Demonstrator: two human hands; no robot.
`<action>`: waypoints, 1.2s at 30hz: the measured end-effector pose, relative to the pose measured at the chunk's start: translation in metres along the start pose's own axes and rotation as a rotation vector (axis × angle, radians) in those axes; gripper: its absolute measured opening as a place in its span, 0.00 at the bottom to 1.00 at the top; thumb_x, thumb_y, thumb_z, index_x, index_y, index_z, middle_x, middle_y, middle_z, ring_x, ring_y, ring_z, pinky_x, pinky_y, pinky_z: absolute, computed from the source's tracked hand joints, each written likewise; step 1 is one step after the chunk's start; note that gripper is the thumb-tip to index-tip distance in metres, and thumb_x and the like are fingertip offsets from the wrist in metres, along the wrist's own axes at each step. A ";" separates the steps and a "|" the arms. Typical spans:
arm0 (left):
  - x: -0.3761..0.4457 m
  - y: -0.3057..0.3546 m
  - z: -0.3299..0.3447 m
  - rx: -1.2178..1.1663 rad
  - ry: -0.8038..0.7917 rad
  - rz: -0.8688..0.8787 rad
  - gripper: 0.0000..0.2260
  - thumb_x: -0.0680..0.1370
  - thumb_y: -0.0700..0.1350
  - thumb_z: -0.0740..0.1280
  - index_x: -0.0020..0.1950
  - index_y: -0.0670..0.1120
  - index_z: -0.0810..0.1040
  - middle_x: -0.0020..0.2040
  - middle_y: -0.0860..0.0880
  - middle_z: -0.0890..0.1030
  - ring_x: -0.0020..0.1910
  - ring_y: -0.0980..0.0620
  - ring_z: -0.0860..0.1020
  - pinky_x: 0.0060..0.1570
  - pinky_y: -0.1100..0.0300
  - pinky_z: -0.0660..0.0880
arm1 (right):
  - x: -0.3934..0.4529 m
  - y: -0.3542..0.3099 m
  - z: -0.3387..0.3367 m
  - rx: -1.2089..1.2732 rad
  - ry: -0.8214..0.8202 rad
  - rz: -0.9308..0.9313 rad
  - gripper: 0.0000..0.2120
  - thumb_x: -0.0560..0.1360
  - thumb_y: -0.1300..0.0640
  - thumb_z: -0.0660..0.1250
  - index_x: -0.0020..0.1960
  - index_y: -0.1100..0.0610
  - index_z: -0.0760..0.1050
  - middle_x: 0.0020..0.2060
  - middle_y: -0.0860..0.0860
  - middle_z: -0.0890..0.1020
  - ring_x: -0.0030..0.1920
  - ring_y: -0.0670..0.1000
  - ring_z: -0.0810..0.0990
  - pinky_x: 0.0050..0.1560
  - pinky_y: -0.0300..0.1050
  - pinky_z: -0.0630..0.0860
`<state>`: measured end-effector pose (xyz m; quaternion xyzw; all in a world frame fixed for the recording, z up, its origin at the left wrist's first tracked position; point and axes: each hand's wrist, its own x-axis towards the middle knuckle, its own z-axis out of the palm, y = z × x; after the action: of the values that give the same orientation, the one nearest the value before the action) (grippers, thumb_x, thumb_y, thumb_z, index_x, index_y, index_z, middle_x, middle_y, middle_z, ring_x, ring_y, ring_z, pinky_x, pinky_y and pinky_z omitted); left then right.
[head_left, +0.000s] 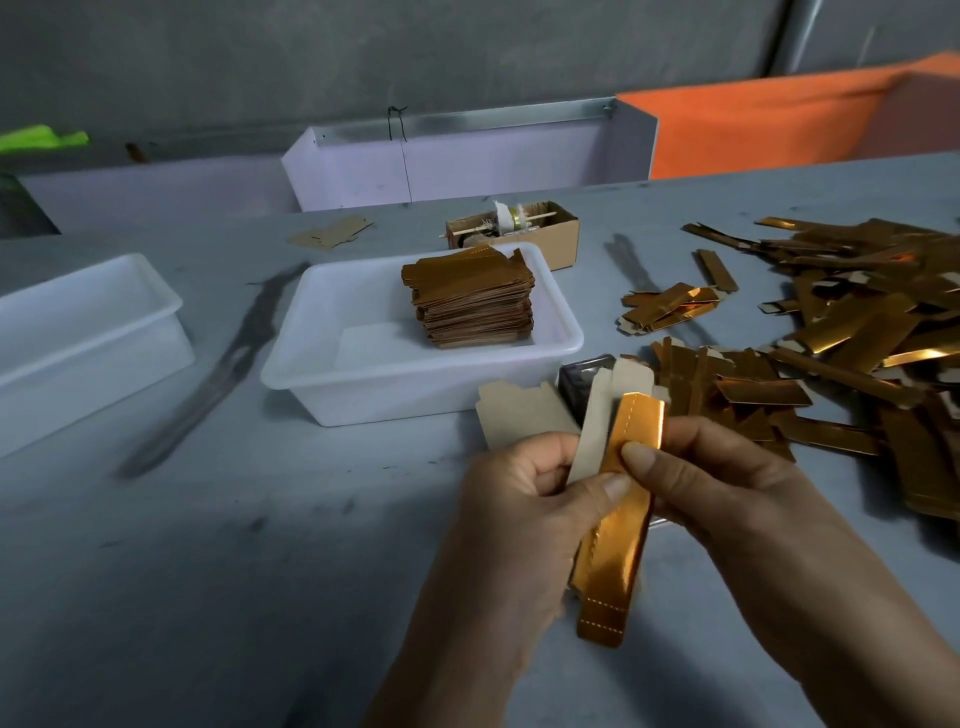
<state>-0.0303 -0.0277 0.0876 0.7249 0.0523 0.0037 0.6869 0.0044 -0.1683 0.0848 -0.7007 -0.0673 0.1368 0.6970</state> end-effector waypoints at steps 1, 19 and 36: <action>0.000 0.000 0.000 0.009 0.004 0.002 0.08 0.75 0.43 0.69 0.53 0.52 0.82 0.46 0.54 0.86 0.46 0.59 0.83 0.44 0.68 0.79 | 0.001 0.001 0.000 0.028 0.005 0.006 0.15 0.61 0.47 0.69 0.45 0.49 0.83 0.42 0.52 0.84 0.46 0.51 0.82 0.51 0.51 0.75; 0.000 -0.008 -0.002 0.038 0.162 -0.030 0.03 0.73 0.45 0.72 0.46 0.52 0.83 0.40 0.55 0.85 0.42 0.58 0.83 0.43 0.64 0.79 | 0.004 0.005 0.002 0.182 0.052 0.071 0.12 0.63 0.54 0.69 0.45 0.54 0.82 0.41 0.55 0.85 0.43 0.53 0.84 0.46 0.48 0.76; -0.006 -0.018 0.046 1.310 0.264 0.180 0.20 0.70 0.38 0.54 0.50 0.36 0.84 0.39 0.45 0.81 0.44 0.47 0.69 0.29 0.59 0.76 | -0.002 0.009 0.013 0.205 0.070 0.096 0.13 0.66 0.47 0.68 0.45 0.55 0.82 0.42 0.54 0.84 0.43 0.51 0.84 0.43 0.45 0.79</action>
<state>-0.0335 -0.0733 0.0675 0.9867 0.0666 0.1172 0.0903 -0.0022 -0.1571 0.0764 -0.6324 0.0051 0.1514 0.7597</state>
